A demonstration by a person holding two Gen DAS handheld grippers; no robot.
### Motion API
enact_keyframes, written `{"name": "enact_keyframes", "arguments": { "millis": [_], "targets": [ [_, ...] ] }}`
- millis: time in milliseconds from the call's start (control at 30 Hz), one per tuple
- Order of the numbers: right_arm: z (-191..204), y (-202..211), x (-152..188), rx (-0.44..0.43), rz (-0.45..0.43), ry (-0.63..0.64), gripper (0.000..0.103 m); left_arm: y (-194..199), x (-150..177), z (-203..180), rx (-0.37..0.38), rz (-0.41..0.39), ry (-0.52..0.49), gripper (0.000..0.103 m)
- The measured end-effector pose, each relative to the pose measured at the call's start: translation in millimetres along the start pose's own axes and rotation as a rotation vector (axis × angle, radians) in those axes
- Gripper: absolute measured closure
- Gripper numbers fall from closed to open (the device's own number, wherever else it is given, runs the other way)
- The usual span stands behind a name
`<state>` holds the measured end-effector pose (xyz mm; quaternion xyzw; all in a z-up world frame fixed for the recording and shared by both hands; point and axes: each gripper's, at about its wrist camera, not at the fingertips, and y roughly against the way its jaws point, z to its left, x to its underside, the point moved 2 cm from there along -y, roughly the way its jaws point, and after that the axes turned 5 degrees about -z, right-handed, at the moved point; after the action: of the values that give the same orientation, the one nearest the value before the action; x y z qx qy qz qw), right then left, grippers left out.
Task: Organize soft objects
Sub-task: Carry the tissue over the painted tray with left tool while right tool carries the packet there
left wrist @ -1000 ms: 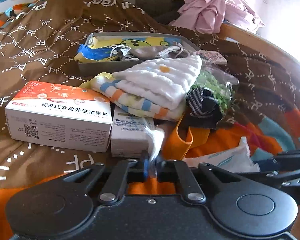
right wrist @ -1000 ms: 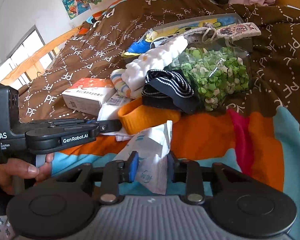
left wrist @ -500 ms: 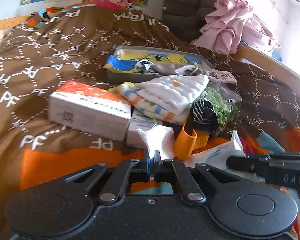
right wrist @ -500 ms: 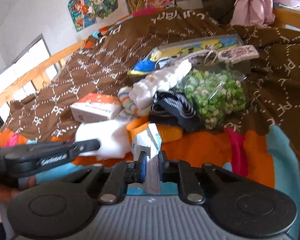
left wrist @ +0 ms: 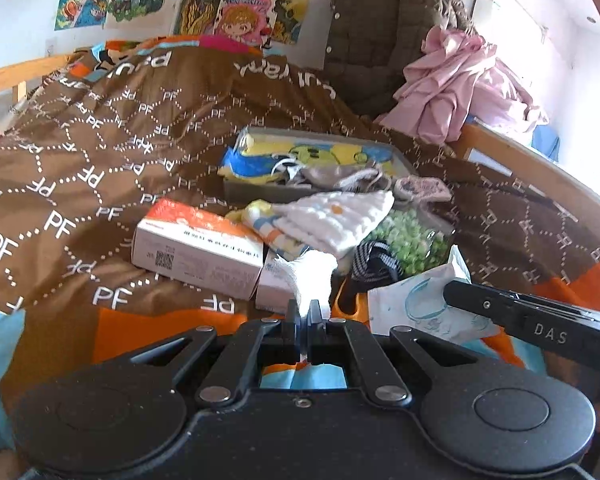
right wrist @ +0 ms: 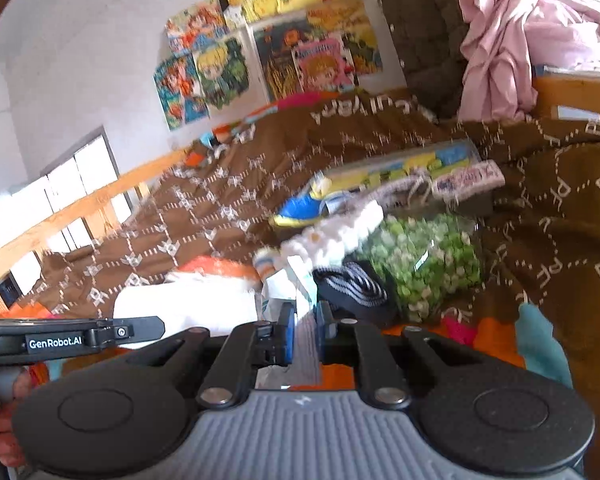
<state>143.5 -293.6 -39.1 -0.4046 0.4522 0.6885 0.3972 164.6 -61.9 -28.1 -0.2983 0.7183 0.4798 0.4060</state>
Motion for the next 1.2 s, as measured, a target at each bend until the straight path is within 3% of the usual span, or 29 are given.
{"name": "enact_keyframes", "arguments": {
  "millis": [233, 633, 900, 1200],
  "targets": [
    [3, 20, -14, -0.007, -0.14, -0.002, 0.091, 10, -17, -14, 0.023, -0.046, -0.017, 0.102],
    [-17, 4, -42, 0.008, -0.253, -0.021, 0.091, -20, -54, -32, 0.078, -0.133, -0.055, 0.102],
    [-64, -55, -72, -0.003, -0.3, -0.097, 0.091, -72, -83, -29, 0.06, -0.144, -0.081, 0.102],
    [-118, -141, -97, 0.024, -0.342, -0.169, 0.091, -173, -126, -34, 0.06, -0.179, -0.094, 0.102]
  ]
}}
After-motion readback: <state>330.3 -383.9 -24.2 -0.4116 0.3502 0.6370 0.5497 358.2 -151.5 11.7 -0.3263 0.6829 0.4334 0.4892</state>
